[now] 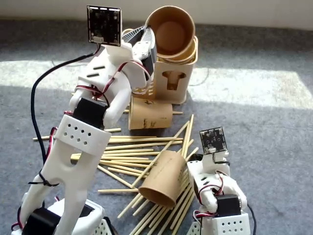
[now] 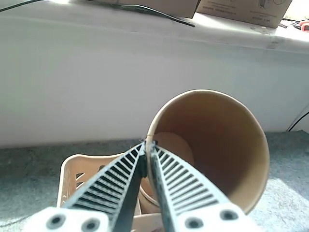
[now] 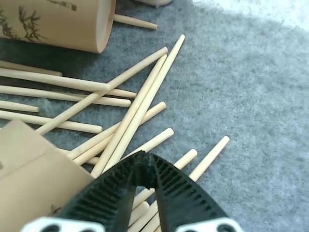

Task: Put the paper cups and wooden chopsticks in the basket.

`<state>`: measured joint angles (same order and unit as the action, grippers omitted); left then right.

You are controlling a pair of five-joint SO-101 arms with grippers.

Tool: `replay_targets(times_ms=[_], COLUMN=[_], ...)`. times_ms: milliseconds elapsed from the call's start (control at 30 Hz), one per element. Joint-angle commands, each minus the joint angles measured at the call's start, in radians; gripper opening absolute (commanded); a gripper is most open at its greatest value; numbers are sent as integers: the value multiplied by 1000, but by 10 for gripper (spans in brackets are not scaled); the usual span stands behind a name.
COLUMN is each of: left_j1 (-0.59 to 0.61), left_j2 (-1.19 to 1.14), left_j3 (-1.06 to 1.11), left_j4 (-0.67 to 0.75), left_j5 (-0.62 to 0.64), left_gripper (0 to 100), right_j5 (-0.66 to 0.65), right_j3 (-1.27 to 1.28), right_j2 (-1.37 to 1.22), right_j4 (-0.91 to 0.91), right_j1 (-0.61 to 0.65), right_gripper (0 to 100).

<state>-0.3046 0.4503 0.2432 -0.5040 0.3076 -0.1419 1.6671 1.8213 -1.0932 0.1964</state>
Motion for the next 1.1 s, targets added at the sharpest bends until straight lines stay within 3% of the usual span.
replay_targets(times_ms=[0,333,567,1067], left_j1=[4,2,12,39], left_j2=[-2,-137,-139,-148], left_j3=[-8,-16,-33,-62], left_j4=[11,12,9,25], left_j5=[14,18,20,12], left_gripper=[6,8,143,145], right_j5=[0,0,0,0], right_j3=[12,12,12,12], right_j2=[10,10,10,10], right_j4=[27,27,27,27], right_j1=[-19,-19,-19,-19], right_gripper=[6,6,6,6])
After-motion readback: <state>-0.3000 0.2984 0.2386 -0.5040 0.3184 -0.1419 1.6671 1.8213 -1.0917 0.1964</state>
